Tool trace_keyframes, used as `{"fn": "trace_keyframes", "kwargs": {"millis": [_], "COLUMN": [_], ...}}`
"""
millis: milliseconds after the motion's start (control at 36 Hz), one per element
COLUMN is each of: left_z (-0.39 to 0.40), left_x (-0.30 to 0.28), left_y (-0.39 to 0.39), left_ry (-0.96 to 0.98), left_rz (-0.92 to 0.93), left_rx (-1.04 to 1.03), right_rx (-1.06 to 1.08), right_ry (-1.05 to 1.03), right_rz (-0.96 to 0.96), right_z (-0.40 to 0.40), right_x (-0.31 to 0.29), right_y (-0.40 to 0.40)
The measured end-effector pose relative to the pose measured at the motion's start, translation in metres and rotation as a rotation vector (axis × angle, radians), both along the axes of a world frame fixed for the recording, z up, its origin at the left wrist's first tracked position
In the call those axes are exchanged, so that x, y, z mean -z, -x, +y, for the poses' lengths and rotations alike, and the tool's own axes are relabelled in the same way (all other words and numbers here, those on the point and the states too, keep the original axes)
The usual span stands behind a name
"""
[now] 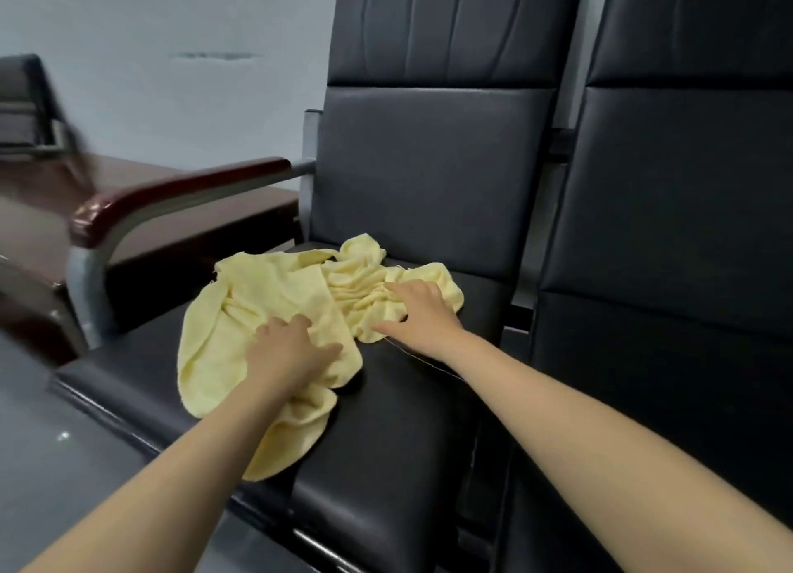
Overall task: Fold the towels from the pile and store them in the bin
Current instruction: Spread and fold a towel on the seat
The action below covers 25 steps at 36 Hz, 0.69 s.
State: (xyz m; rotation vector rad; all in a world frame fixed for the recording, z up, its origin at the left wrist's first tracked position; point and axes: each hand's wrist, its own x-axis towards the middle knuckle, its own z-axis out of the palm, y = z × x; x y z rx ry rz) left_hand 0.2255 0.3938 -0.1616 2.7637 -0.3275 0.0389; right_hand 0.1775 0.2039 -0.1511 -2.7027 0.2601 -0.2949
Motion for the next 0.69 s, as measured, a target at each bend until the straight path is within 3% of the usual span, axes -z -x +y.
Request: {"fn": "trace_keyframes", "kwargs": {"millis": [83, 194, 333, 417, 556, 611, 694], "left_z": [0.003, 0.003, 0.007, 0.018, 0.054, 0.069, 0.084], "left_x": [0.004, 0.005, -0.010, -0.019, -0.022, -0.018, -0.011], "left_y": [-0.005, -0.010, -0.013, -0.014, -0.026, -0.033, -0.039], "left_ry": [-0.090, -0.079, 0.561, 0.795, 0.690, 0.639, 0.558], "left_rz": [-0.085, -0.099, 0.028, 0.078, -0.127, -0.175, -0.042], "left_rx": [0.031, 0.029, -0.027, -0.010, -0.147, -0.270, -0.413], "right_rx": [-0.063, -0.011, -0.049, -0.018, 0.020, -0.011, -0.010], "right_ry": [0.173, 0.103, -0.231, -0.433, -0.551, -0.637, -0.572], "right_rz": [0.128, 0.026, -0.040, -0.095, -0.169, -0.041, 0.118], "right_z": [0.008, 0.011, 0.009, 0.009, 0.030, 0.049, 0.078], "right_x": [0.013, 0.028, 0.026, 0.027, 0.005, -0.005, -0.006], "right_y": [-0.025, -0.038, -0.030, -0.027, -0.035, -0.042, -0.055]}}
